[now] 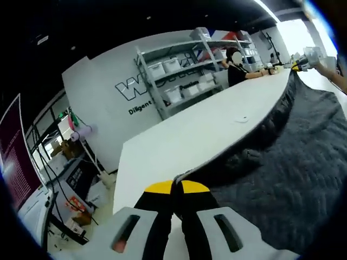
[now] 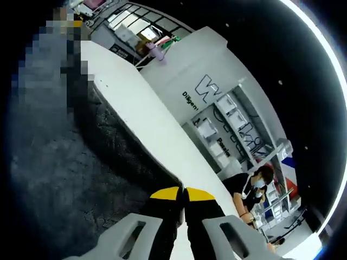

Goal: Fold the towel on the table until its edges align and the towel forms a compact rectangular stack.

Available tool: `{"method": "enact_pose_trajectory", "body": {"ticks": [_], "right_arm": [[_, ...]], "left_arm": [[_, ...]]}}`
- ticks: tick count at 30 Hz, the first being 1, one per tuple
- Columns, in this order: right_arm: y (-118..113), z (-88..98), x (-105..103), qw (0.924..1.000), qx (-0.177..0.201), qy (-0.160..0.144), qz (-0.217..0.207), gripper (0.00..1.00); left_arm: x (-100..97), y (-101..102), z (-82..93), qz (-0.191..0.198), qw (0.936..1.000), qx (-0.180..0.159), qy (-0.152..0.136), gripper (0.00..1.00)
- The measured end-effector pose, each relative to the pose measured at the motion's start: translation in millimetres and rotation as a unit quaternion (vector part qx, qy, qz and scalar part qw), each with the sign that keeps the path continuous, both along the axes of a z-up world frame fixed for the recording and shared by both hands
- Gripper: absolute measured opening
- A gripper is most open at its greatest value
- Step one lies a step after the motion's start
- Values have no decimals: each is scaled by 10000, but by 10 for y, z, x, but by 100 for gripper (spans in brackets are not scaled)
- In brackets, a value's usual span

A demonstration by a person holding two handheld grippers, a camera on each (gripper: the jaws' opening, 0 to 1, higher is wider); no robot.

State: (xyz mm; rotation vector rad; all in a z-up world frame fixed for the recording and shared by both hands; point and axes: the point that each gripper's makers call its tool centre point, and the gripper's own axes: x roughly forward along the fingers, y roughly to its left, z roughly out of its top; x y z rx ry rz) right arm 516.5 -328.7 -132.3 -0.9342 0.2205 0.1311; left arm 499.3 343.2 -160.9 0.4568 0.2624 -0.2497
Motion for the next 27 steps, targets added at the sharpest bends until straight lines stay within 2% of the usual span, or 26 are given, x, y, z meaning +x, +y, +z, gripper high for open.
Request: {"method": "enact_pose_trajectory", "body": {"ticks": [3,7,11,13,16,23,25,27], "right_arm": [[2,-95,129,9999,-28,97,-46,0],[-5,-291,272,9991,-278,308,-114,0],[-29,-437,380,9980,-424,449,-153,0],[-40,-554,429,9957,-672,633,-123,0],[-25,-689,408,9925,-941,781,-84,0],[23,-843,408,9880,-1209,964,-47,1],[19,-859,406,9873,-1237,997,-62,4],[16,-884,400,9874,-1165,1068,-75,15]], "left_arm": [[55,11,-88,53,9999,31,84,3],[131,18,-198,129,9997,40,221,3],[169,19,-304,161,9987,276,394,3],[188,16,-369,175,9978,427,471,3],[198,7,-426,202,9965,618,521,3],[203,10,-518,280,9925,1048,561,8],[201,44,-530,355,9917,1077,613,13],[169,64,-578,415,9910,977,810,20]]}}
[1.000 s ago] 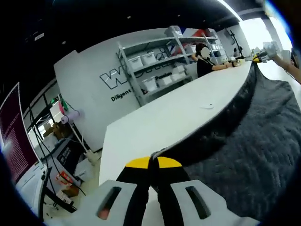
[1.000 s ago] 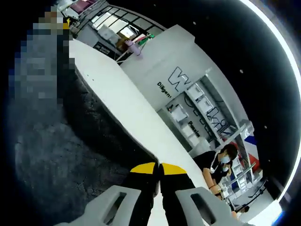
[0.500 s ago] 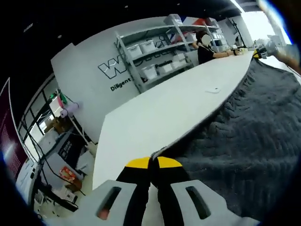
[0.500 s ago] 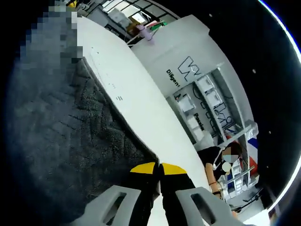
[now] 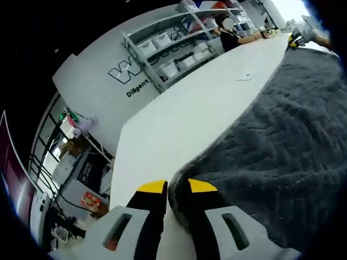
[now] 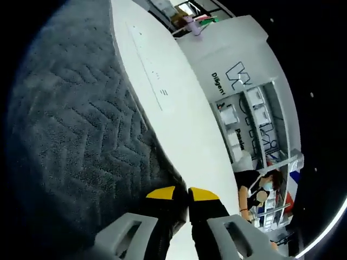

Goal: Fold the towel on the table until its edges align and the towel forms a compact rectangular stack.

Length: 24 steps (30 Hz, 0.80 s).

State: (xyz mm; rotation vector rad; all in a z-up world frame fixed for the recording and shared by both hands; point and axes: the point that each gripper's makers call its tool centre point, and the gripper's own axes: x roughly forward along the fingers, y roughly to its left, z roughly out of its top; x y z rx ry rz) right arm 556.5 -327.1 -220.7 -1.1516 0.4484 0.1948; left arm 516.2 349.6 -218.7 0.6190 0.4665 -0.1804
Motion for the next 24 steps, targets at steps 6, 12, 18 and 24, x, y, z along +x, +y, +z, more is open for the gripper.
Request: {"method": "enact_pose_trajectory", "body": {"ticks": [6,12,18,24], "right_arm": [[-61,98,-37,9993,274,-126,-211,36],[-181,286,-173,9958,735,-328,-425,62],[-327,381,-425,9872,1483,-306,-509,81],[-408,475,-766,9789,1998,-201,-376,96]], "left_arm": [[-85,110,74,413,9989,-230,7,37],[-263,107,121,590,9936,-959,116,56],[-617,-214,156,118,9819,-1821,516,75],[-981,-389,299,-300,9736,-2172,635,83]]}}
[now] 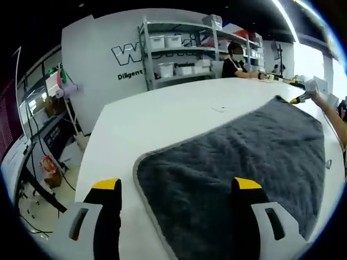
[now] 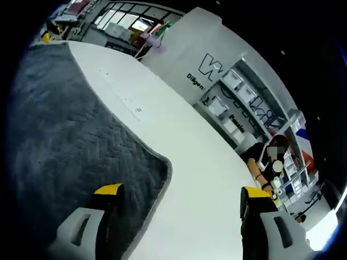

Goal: Fold the towel on the table until its edges align and the towel forms a compact rectangular stack.

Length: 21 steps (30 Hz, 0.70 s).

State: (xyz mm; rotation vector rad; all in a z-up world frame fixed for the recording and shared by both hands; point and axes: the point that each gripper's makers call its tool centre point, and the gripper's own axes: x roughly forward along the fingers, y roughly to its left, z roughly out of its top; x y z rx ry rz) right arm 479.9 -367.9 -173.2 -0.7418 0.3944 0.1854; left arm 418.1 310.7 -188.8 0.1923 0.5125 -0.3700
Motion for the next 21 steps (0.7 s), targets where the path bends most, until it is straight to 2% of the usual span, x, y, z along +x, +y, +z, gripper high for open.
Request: {"method": "enact_pose_trajectory", "body": {"ticks": [3,4,7,11,16,21], "right_arm": [[49,11,-205,9994,43,113,328,99],[78,11,-322,9985,17,178,524,99],[120,37,-586,9966,200,281,749,99],[197,90,-900,9930,335,335,1080,99],[369,103,-1310,9859,507,399,1545,99],[636,-47,-1741,9698,603,786,2227,98]], "left_arm": [[-253,-129,69,-384,9992,-141,16,85],[-405,-201,68,-677,9975,-154,143,87],[-717,-352,113,-1045,9941,-237,145,92],[-1036,-438,163,-1223,9922,-239,52,96],[-1380,-467,111,-1381,9903,125,-36,99],[-1654,-518,13,-1540,9877,261,-51,96]]}}
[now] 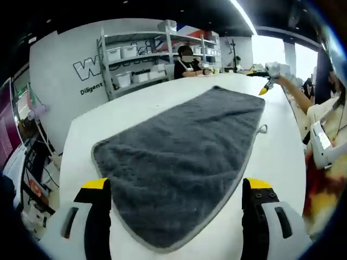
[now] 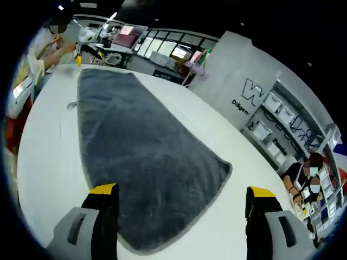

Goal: Fold the towel on the table until its edges align and the towel forms a compact rectangular stack.

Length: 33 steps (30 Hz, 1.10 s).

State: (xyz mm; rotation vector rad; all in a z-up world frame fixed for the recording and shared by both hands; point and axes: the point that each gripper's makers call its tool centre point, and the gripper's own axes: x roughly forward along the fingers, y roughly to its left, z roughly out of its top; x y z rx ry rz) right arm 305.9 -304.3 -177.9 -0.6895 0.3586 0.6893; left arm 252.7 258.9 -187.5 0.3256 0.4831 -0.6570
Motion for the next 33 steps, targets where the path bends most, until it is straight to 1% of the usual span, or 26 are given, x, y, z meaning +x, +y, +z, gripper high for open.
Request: {"method": "enact_pose_trajectory", "body": {"ticks": [1,2,5,6,7,9,10,13,14,16,18,20,22,23,26,27,29,30,32,33], "right_arm": [[19,-15,-38,10000,28,34,27,96],[59,-48,-119,9998,98,137,127,93],[135,-93,-300,9980,348,350,400,80],[134,-93,-322,9978,393,358,403,79],[128,-95,-355,9975,466,360,401,78],[109,-100,-381,9973,538,360,359,78],[63,-107,-382,9972,591,376,256,77],[6,-128,-409,9971,627,395,185,72],[-3,-139,-433,9967,662,422,193,70],[10,-156,-469,9960,731,461,222,68],[17,-184,-524,9952,763,545,283,65],[29,-199,-573,9949,751,582,348,60],[80,-197,-637,9937,798,605,499,56],[84,-184,-658,9928,854,641,535,55],[64,-169,-670,9925,859,662,570,56],[56,-168,-675,9925,843,664,578,56],[47,-168,-687,9924,839,685,586,56],[45,-172,-695,9922,837,701,594,55],[52,-195,-714,9921,803,745,604,53],[26,-220,-726,9922,723,800,618,52]], "left_arm": [[-26,6,-14,-20,10000,36,6,94],[-79,13,-44,-96,9999,130,22,92],[-196,16,-83,-299,9994,120,131,79],[-264,-9,-99,-491,9985,63,220,72],[-313,-26,-111,-602,9978,3,281,70],[-343,17,-107,-642,9975,-54,286,67],[-361,52,-118,-656,9973,-44,318,65],[-376,147,-146,-636,9973,7,376,53],[-381,181,-160,-636,9970,-47,431,50],[-350,215,-170,-455,9971,-262,559,52],[-330,243,-219,-467,9965,-261,646,50],[-336,275,-287,-511,9954,-164,792,43],[-336,294,-342,-557,9945,-77,885,39],[-334,299,-380,-579,9938,-35,952,37],[-346,302,-462,-623,9917,83,1118,34],[-347,316,-510,-612,9909,228,1178,33],[-329,348,-563,-591,9901,481,1178,31],[-311,333,-545,-590,9911,490,1088,29],[-285,340,-540,-470,9917,474,1095,28],[-281,347,-533,-432,9921,467,1082,27]]}}
